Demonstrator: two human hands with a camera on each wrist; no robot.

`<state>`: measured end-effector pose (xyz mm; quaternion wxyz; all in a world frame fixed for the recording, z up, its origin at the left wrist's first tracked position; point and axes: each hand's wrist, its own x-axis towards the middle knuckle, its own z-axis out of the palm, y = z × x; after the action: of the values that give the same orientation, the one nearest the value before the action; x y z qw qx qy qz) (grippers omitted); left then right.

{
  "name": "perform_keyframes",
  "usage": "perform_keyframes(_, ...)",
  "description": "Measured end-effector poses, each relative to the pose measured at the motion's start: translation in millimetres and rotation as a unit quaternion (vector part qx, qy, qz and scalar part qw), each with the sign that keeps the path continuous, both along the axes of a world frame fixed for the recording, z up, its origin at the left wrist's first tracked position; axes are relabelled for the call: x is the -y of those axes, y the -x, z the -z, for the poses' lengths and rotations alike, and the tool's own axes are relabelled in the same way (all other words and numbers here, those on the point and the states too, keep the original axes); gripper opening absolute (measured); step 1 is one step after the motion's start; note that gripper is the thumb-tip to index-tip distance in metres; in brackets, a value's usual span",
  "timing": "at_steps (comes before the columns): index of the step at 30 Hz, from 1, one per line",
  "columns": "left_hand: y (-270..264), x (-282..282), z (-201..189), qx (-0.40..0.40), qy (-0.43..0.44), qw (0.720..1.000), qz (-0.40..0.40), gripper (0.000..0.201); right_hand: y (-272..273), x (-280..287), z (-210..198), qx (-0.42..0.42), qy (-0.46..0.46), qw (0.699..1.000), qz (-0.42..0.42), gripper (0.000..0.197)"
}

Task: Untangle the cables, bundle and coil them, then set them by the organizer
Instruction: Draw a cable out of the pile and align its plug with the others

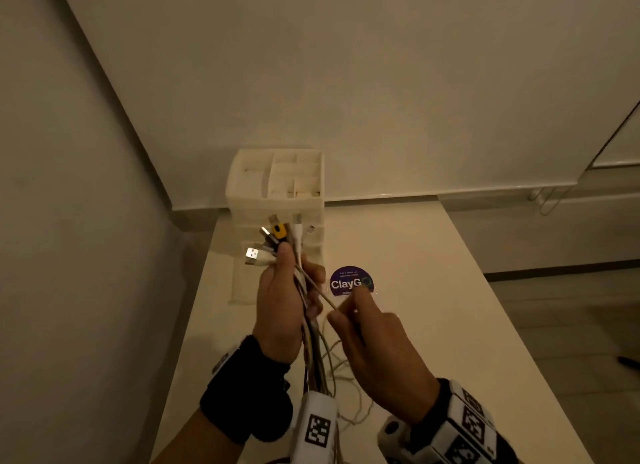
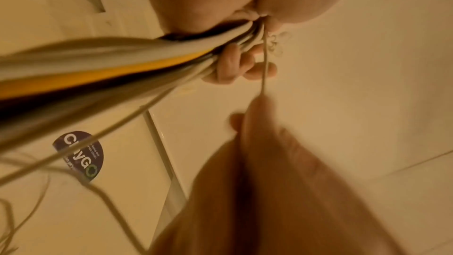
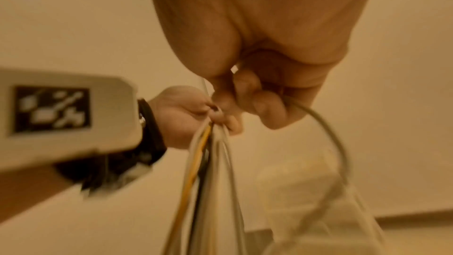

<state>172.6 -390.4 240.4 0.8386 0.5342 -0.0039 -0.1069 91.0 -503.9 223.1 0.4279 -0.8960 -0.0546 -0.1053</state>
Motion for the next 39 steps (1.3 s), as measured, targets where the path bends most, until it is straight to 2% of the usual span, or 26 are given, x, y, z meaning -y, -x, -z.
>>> perform_keyframes(3, -9.0, -11.9, -3.6, -0.007, 0.063, 0.998, -0.024, 0.041, 13.4, 18.8, 26.0, -0.026, 0.002, 0.999, -0.046, 0.032)
perform_keyframes(6, -17.7, -27.7, -7.1, -0.024, 0.128, 0.991, -0.011, 0.04, 18.5, 41.1, 44.2, -0.076, -0.023, 0.995, -0.06, 0.032)
perform_keyframes(11, -32.0, -61.7, -27.5, 0.039, 0.132, 0.99, 0.021, 0.043, 14.6, 76.9, 74.1, -0.109, -0.039, 0.993, -0.022, 0.042)
perform_keyframes(14, -21.6, -62.0, -33.3, 0.103, 0.019, 0.99, 0.098, 0.041, 2.6, 80.1, 62.6, -0.094, -0.065, 0.993, 0.009, 0.061)
perform_keyframes(17, -3.5, -42.3, -31.3, 0.144, -0.138, 0.971, 0.133, 0.01, -9.1, 68.1, 25.4, -0.085, -0.148, 0.985, 0.008, 0.051)
perform_keyframes(18, 2.8, -33.4, -31.3, 0.156, -0.177, 0.961, 0.144, 0.006, -12.4, 62.6, 12.2, -0.081, -0.17, 0.982, -0.004, 0.047)
perform_keyframes(20, 12.5, -15.7, -28.9, 0.189, -0.222, 0.94, 0.176, 0.005, -18.1, 53.0, -9.7, -0.07, -0.199, 0.977, -0.037, 0.041)
perform_keyframes(21, 16.8, -7.8, -27.3, 0.202, -0.231, 0.934, 0.185, 0.013, -20.1, 49.8, -18.3, -0.068, -0.209, 0.974, -0.049, 0.041)
perform_keyframes(24, 24.5, 2.7, -22.7, 0.188, -0.212, 0.948, 0.144, 0.034, -22.9, 49.2, -30.7, -0.083, -0.256, 0.961, -0.066, 0.046)
perform_keyframes(30, 19.9, -3.0, -27.0, 0.209, -0.171, 0.961, 0.054, 0.028, -13.1, 51.3, -23.7, -0.096, -0.271, 0.953, -0.092, 0.038)
perform_keyframes(33, 2.9, -16.8, -31.7, 0.172, -0.095, 0.98, -0.013, 0.026, -9.8, 58.2, -5.7, -0.104, -0.269, 0.954, -0.076, 0.037)
perform_keyframes(36, -12.7, -38.1, -44.6, 0.169, -0.042, 0.982, -0.078, 0.027, -5.9, 69.8, 22.0, -0.126, -0.27, 0.953, -0.055, 0.036)
perform_keyframes(39, -22.3, -57.1, -46.5, 0.161, -0.027, 0.978, -0.132, 0.042, 0.5, 80.0, 48.5, -0.14, -0.275, 0.951, -0.03, 0.036)
